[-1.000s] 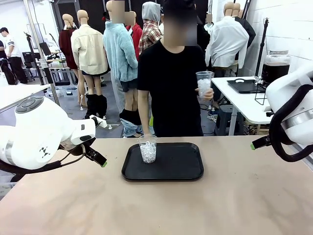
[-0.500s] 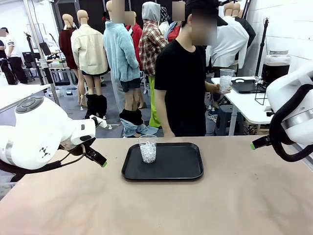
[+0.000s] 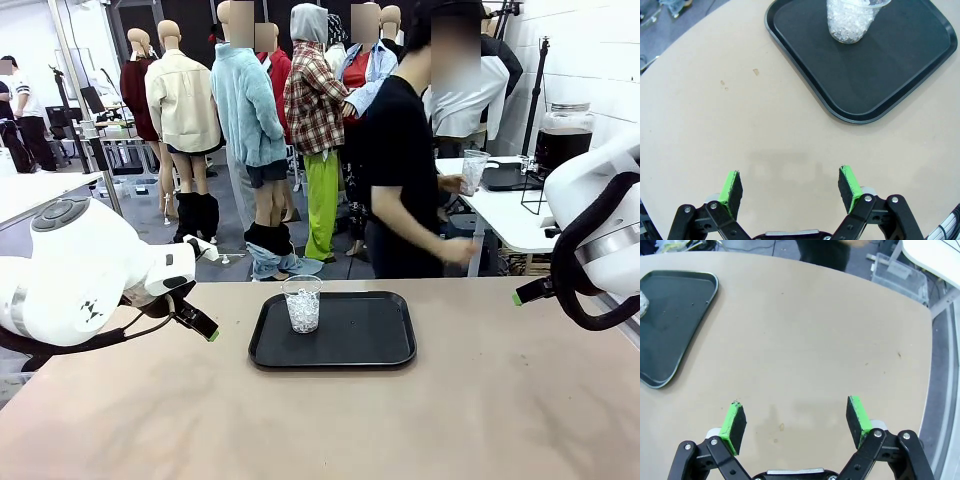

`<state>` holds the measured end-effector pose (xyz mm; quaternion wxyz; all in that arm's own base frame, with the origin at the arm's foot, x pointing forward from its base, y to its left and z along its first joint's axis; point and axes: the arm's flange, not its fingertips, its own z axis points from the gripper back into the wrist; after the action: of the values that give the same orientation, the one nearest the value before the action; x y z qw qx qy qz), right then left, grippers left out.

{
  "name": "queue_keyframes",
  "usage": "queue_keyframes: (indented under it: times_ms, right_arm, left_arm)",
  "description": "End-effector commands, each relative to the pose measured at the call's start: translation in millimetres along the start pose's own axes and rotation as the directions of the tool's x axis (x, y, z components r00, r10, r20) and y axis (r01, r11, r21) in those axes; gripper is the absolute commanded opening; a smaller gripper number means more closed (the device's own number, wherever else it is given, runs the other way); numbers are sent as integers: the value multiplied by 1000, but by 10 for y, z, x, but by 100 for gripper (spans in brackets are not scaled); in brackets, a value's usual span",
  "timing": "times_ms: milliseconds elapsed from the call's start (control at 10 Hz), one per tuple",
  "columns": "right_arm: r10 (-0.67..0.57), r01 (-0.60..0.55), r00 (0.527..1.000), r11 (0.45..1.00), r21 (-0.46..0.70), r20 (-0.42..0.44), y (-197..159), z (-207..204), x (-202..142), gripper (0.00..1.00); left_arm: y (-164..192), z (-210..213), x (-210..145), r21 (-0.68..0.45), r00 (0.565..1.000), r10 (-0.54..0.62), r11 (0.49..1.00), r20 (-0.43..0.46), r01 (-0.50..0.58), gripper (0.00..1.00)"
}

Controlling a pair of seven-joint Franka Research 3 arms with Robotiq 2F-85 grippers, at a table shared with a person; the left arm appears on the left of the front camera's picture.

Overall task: Pour the drink into the iced cup.
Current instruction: Pick up the iced cup indicated by the human and present it to them.

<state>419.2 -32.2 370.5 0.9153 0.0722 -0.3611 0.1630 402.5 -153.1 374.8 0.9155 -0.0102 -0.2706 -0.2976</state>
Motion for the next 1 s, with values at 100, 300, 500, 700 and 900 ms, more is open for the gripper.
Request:
queue_keyframes:
  times_ms: [100, 300, 500, 700, 900]
  right_arm:
    - [-1, 1, 1000, 1000, 1, 14, -7, 0, -36, 100]
    - [-1, 1, 1000, 1000, 1, 14, -7, 0, -36, 100]
    - [-1, 1, 1000, 1000, 1, 14, -7, 0, -36, 100]
    - [-1, 1, 1000, 1000, 1, 14, -7, 0, -36, 100]
    - [-1, 1, 1000, 1000, 1, 14, -7, 0, -36, 100]
  left_arm:
    - [16, 7, -6, 0, 1000, 4, 1000, 2, -4, 100]
    - [16, 7, -6, 0, 1000, 4, 1000, 2, -4, 100]
    - [16, 7, -6, 0, 1000, 4, 1000, 2, -4, 100]
    - [16, 7, -6, 0, 1000, 4, 1000, 2, -4, 100]
    - [16, 7, -6, 0, 1000, 4, 1000, 2, -4, 100]
